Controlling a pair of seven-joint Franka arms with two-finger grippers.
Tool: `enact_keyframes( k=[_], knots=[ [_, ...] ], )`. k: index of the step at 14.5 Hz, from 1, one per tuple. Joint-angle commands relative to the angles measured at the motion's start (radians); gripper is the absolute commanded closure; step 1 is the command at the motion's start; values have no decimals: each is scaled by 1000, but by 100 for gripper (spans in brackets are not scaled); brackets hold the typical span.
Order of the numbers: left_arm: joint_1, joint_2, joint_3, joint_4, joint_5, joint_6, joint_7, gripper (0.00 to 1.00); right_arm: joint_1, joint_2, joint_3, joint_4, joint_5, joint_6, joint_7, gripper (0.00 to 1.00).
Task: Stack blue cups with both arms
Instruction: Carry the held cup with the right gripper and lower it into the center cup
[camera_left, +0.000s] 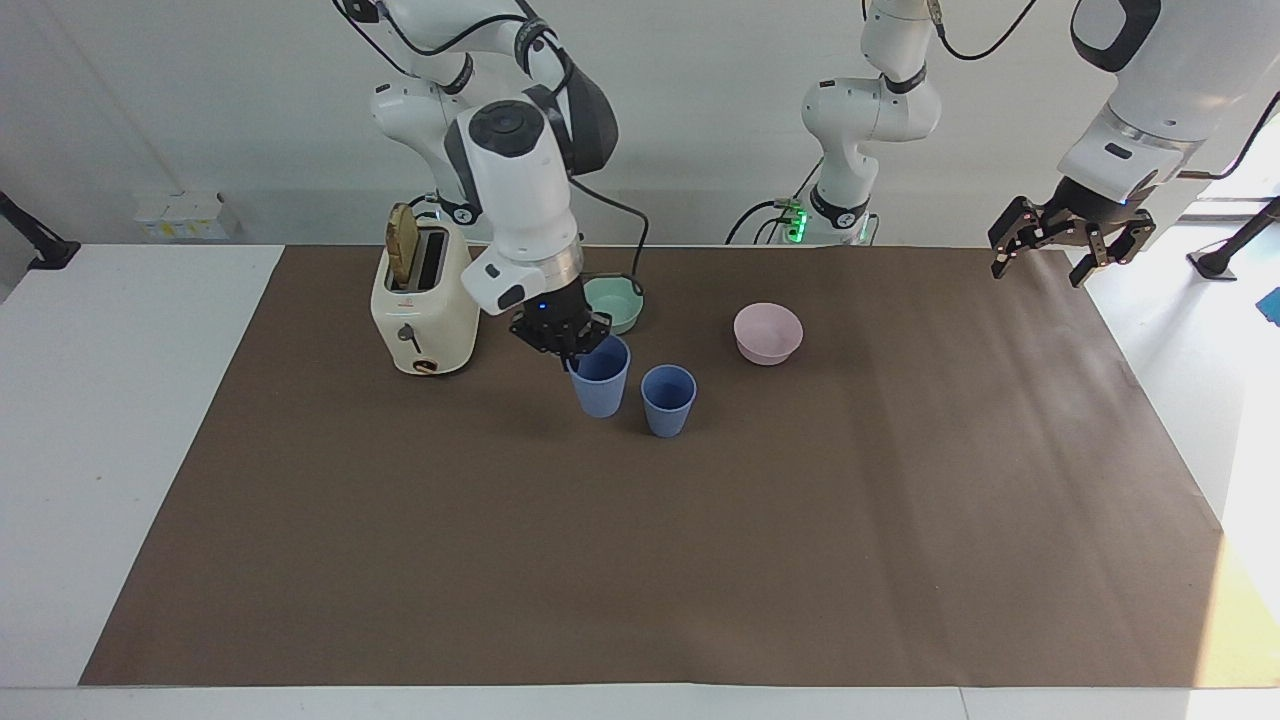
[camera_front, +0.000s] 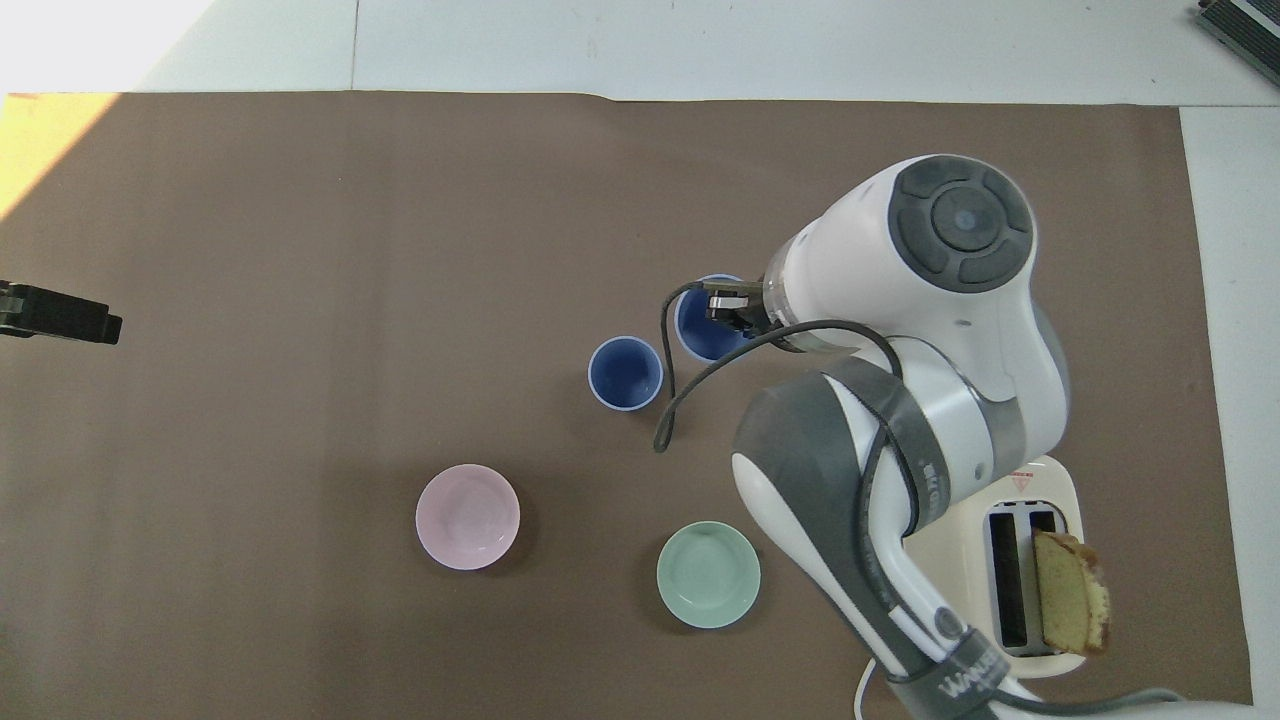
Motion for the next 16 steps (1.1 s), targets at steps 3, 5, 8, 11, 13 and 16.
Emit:
enact_keyframes(
  k=[3, 5, 8, 11, 13, 16],
  knots=[
    [2, 9, -6, 21, 16, -17, -2, 0, 90, 103, -2, 190, -2, -74, 139, 100],
    [1, 9, -4, 23, 18, -20, -2, 0, 122, 106, -2, 184, -2, -63, 157, 100],
    [1, 9, -6, 21, 16, -20, 0, 0, 109, 110, -1, 174, -4, -46, 159, 100],
    [1, 9, -6, 21, 16, -17, 0, 0, 104, 98, -1, 126, -2, -46, 156, 100],
    [1, 9, -8, 21, 16, -17, -2, 0, 97, 97, -1, 109, -2, -45, 153, 100],
    [1, 9, -8, 21, 16, -17, -2, 0, 100, 100, -1, 74, -2, -13, 154, 100]
  ],
)
